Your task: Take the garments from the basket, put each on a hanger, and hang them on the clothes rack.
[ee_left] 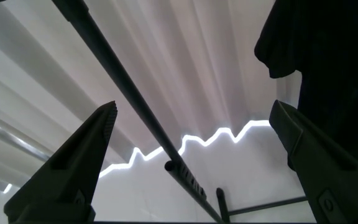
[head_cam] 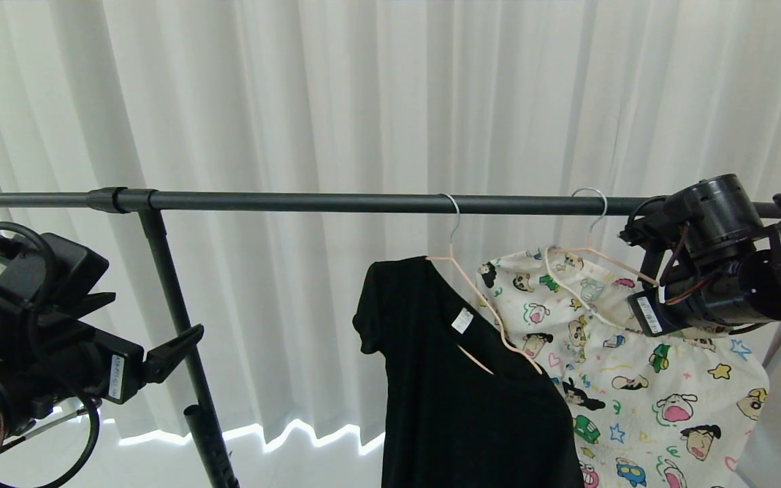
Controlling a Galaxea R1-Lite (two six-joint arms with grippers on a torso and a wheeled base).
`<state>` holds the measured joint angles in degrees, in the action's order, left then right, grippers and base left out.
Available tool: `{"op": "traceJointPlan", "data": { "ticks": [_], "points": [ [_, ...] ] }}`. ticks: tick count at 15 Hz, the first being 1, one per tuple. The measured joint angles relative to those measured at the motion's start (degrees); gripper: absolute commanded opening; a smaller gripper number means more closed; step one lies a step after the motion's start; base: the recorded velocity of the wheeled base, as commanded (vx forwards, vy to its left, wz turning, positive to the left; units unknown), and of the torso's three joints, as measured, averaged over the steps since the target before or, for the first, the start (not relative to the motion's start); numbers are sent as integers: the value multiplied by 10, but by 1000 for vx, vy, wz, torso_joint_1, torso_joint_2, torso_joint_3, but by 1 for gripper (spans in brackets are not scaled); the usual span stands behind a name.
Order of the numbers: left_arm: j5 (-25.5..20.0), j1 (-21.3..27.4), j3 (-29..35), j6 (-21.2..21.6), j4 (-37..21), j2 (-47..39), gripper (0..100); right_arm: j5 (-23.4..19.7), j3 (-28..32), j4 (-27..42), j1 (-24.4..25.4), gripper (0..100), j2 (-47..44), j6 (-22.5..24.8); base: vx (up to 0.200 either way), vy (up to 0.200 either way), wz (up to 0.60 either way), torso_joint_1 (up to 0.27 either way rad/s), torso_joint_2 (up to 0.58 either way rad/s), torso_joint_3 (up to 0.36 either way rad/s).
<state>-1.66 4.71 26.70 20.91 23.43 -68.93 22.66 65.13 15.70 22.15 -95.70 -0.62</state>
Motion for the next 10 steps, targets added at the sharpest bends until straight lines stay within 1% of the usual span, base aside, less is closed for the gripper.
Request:
{"op": "traceJointPlan", "data": {
  "ticks": [3, 4, 7, 10],
  "points": [
    [0, 0, 0, 0, 0, 0, 100, 0, 0, 0, 3, 0, -1, 0, 0, 0, 0, 0, 0, 0],
    [0, 0, 0, 0, 0, 0, 100, 1, 0, 2, 6, 100, 0, -5, 0, 0, 0, 0, 0, 0],
    [0, -1, 0, 0, 0, 0, 100, 1, 0, 7, 19, 100, 19, -30, 0, 0, 0, 0, 0, 0],
    [1, -16, 0, -1, 0, 0, 100, -7, -2, 23, 31, 100, 84, -43, 0, 0, 0, 0, 0, 0]
  ]
}}
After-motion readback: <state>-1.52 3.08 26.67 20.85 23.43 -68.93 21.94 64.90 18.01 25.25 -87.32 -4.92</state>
